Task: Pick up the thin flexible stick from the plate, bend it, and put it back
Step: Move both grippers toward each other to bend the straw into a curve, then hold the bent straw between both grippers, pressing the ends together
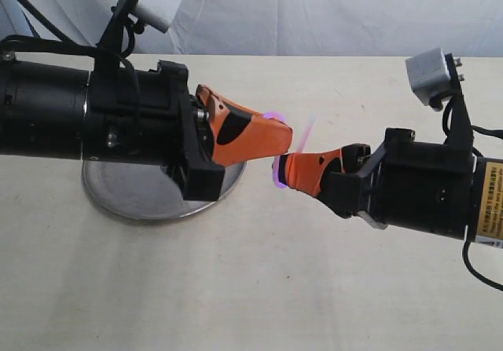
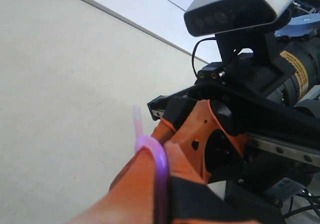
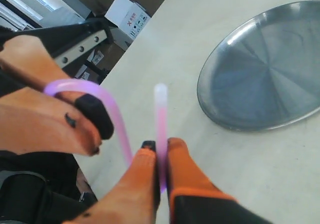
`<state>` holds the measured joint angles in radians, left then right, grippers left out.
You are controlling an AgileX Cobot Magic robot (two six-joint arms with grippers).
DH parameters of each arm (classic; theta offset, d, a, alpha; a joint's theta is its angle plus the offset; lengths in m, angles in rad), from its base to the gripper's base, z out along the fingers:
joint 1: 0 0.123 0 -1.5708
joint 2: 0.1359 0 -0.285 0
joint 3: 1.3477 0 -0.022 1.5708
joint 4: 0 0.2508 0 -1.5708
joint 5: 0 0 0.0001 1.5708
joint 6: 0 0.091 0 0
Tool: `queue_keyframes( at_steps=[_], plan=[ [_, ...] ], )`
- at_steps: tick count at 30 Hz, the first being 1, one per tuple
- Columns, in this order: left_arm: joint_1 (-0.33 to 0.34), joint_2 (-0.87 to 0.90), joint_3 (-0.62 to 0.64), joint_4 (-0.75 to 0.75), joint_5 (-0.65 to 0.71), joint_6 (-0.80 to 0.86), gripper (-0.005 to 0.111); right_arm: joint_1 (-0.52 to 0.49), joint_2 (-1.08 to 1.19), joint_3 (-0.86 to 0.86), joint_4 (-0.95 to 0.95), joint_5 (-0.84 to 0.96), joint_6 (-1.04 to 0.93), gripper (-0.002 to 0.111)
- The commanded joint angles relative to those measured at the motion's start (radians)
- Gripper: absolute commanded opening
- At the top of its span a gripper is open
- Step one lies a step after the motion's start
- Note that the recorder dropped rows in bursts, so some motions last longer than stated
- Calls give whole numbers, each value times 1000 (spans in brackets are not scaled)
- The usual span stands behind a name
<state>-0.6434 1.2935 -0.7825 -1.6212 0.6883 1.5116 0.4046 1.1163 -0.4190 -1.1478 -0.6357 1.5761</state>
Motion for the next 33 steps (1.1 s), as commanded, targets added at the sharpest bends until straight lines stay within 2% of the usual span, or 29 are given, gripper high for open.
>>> queue_keyframes(
  at_steps=[1,21,33],
  plan=[
    [0,9,-6,-50,-72,14,0,17,-4,1,-81,-131,-10,-1],
    [0,9,-6,-39,-73,10,0,17,-4,1,-167,-216,-8,-1],
    [0,9,-6,2,-136,-16,0,17,-4,1,-167,-251,-26,-1]
  ],
)
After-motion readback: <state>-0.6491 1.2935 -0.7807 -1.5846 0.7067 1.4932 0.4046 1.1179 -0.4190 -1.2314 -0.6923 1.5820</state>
